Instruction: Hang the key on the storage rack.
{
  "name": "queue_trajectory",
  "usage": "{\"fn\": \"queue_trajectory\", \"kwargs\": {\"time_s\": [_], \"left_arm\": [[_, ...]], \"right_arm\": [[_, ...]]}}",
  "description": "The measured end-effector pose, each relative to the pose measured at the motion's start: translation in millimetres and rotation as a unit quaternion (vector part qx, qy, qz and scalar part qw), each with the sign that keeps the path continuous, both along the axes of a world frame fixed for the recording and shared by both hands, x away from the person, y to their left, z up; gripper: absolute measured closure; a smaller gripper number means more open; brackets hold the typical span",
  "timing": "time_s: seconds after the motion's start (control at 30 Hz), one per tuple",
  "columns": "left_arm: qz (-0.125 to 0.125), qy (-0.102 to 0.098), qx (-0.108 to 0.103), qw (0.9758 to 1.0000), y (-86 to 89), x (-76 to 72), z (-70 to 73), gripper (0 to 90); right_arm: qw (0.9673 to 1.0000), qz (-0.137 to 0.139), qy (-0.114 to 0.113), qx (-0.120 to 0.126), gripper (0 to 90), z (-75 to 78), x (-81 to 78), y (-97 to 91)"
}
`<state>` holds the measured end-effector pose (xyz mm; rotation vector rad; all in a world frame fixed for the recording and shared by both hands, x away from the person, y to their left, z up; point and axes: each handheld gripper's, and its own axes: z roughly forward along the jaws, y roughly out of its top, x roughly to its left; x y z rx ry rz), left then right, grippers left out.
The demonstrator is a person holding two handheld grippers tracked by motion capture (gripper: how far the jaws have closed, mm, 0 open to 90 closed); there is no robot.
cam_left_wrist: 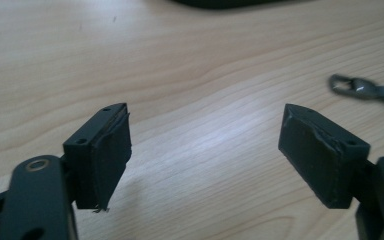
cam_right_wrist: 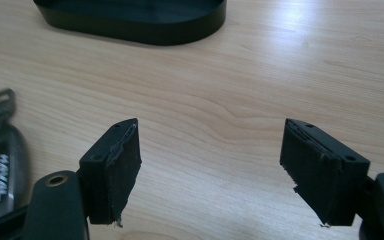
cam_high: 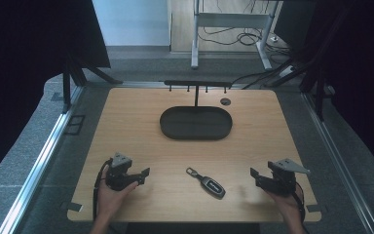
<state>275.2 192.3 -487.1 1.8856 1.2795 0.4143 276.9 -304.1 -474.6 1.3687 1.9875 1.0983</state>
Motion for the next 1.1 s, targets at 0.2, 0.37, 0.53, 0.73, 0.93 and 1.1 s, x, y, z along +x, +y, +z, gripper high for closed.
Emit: {"fn": "queue_trajectory", "kwargs": {"time_s": [0.2, 0.37, 0.53, 0.73, 0.93, 1.1], "left_arm": [[-0.018, -0.02, -0.012, 0.9996, -2.9, -7.1, 3.4, 24.1], [-0.038, -0.031, -0.032, 0.9983, -2.5, -9.2, 6.8, 27.6], [-0.047, -0.03, -0.004, 0.9985, -3.3, -8.1, 2.5, 28.3], [-0.051, -0.033, 0.0, 0.9981, -4.9, -10.7, 3.9, 26.6], [-0.056, -0.041, 0.007, 0.9976, -4.7, -12.6, 5.1, 25.6], [-0.059, -0.049, 0.011, 0.997, -3.9, -13.7, 4.8, 26.3]], "right_arm": [[0.9998, 0.01, 0.001, 0.017, 28.0, -3.2, -1.9, -1.1], [0.9997, 0.014, 0.004, 0.021, 27.9, -4.0, -1.6, -4.2], [0.9997, 0.016, 0.005, 0.02, 30.6, -4.0, -1.5, -8.0], [0.9996, 0.015, 0.001, 0.025, 25.5, -1.0, -1.9, -7.2], [0.9994, 0.01, 0.002, 0.034, 28.4, 1.6, -2.5, -10.6], [0.9975, 0.017, 0.007, 0.068, 27.3, 4.4, -3.0, -14.1]]}}
